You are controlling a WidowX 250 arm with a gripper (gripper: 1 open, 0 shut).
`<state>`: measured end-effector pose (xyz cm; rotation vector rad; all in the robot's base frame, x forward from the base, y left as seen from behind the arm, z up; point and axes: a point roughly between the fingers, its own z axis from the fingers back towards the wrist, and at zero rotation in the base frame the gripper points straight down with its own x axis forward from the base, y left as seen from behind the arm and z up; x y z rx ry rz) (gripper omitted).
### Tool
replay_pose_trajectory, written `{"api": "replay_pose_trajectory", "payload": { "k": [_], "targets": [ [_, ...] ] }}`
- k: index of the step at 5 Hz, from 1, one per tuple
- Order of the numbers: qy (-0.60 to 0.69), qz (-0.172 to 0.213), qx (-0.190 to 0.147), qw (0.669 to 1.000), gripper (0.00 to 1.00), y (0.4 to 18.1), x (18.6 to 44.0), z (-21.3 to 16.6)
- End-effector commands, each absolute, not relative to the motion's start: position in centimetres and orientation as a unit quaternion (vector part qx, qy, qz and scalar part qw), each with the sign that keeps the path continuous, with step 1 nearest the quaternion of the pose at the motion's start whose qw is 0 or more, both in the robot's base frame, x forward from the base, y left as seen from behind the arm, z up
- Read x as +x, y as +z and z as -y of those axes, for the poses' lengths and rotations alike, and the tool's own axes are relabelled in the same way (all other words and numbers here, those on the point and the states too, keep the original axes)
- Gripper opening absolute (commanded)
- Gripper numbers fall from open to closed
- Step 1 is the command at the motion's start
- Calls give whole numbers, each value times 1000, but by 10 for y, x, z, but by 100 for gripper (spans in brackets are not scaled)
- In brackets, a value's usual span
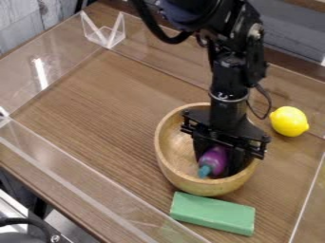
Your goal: Put the purple eggplant in the brown bowl
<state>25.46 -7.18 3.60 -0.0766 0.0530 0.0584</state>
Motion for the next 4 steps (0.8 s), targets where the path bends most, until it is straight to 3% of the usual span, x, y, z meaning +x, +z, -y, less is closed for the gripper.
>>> {"api": "replay_pose_trajectory", "payload": {
  "k": [1,2,4],
  "targets": [
    [36,-2,-45,998,100,55,265,69],
    [40,3,-47,998,100,67,265,66],
    [51,35,-55,997,100,110,271,58]
  ]
}}
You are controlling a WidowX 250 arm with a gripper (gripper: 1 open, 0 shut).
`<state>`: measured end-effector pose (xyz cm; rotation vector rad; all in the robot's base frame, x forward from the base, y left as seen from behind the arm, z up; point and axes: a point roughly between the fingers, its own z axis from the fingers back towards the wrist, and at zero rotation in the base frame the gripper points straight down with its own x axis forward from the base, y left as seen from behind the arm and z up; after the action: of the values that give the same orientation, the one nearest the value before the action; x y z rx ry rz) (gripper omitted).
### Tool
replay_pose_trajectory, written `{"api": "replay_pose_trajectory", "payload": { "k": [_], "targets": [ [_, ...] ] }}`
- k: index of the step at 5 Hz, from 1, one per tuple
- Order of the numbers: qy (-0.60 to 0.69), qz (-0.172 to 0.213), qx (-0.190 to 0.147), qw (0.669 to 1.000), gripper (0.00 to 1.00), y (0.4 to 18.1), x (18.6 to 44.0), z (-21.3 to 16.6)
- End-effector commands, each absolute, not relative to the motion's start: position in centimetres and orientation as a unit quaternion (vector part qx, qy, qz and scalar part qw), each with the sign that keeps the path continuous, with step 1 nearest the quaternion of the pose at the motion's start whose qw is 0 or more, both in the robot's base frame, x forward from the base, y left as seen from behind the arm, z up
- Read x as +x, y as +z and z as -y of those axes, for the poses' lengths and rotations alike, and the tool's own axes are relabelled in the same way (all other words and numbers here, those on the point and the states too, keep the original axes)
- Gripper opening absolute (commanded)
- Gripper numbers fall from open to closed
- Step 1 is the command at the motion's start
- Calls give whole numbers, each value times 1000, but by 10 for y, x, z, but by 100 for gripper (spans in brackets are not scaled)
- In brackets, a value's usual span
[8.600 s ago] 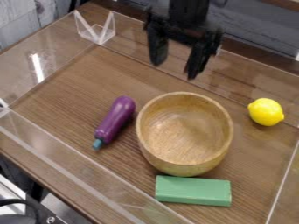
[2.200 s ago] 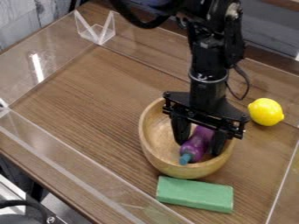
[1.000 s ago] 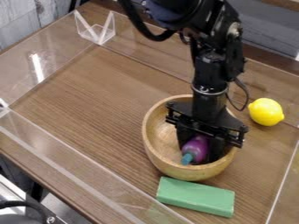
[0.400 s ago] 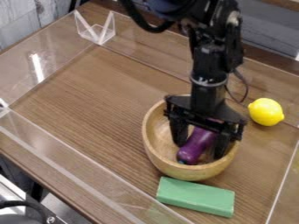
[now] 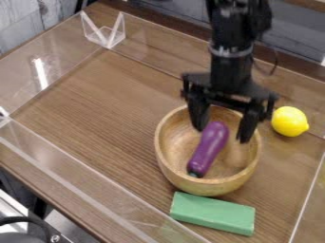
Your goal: Put the purple eggplant in the brown bowl
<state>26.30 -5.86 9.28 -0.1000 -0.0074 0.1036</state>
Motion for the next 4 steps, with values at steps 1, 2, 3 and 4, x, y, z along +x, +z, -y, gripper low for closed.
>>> {"api": "replay_pose_trajectory", "payload": {
  "k": [1,2,3,4],
  "targets": [
    [56,49,-59,996,100,131,274,53],
    [65,63,-60,994,100,150,278,43],
    [75,75,-62,992,100,167,283,25],
    [82,81,-58,992,100,178,285,1]
  ]
}}
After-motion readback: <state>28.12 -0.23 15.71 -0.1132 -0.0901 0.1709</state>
